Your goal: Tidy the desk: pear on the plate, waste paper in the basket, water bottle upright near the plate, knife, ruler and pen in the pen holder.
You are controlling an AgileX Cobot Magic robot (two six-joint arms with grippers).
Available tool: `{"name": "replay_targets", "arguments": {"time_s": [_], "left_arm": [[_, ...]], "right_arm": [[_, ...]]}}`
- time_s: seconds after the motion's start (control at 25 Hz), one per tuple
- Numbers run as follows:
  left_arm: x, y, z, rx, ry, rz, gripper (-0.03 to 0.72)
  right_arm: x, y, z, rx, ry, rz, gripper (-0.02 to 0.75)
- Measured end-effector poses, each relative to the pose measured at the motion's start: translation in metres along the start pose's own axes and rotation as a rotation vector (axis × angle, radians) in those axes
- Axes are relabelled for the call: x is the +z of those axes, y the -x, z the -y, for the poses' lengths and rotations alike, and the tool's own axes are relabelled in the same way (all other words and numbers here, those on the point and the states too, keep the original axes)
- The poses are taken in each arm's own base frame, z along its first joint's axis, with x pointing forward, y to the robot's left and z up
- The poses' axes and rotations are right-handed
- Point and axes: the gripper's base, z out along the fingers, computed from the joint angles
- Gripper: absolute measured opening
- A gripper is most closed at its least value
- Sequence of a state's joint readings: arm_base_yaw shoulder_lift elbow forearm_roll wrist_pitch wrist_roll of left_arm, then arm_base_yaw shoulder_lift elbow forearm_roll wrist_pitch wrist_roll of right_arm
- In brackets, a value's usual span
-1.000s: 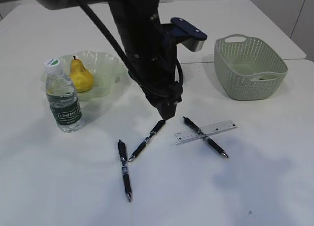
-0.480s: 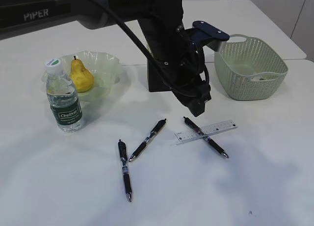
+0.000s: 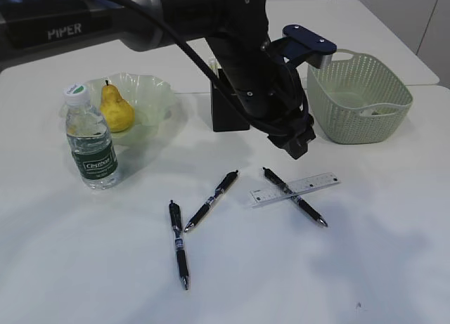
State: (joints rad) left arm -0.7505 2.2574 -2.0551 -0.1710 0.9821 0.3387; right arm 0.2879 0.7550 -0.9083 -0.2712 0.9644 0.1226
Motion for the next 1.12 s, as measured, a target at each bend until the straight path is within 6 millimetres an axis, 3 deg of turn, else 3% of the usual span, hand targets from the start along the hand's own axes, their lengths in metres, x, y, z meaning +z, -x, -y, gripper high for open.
{"name": "replay_targets", "arguments": {"time_s": [0.4,0.64,1.0,1.12], "left_arm": [[0.046,-0.002,-0.005,-0.018,-0.020,-0.017,0.449],[0.055,0.013,-0.005,-0.039,-0.055,0.040,0.449],[0.085,0.002,-0.005,-0.039,-0.087,0.003,0.449],[0.086,0.004,-0.005,-0.033,-0.088,0.026,0.449]], "right_arm": [[0.000,0.000,0.000,0.001,0.000,0.000,0.267],[0.000,0.000,0.000,0.003,0.000,0.000,0.265],[0.000,0.000,0.000,0.001,-0.002,0.000,0.265],[0.000,0.000,0.000,0.001,-0.003,0.000,0.265]]}}
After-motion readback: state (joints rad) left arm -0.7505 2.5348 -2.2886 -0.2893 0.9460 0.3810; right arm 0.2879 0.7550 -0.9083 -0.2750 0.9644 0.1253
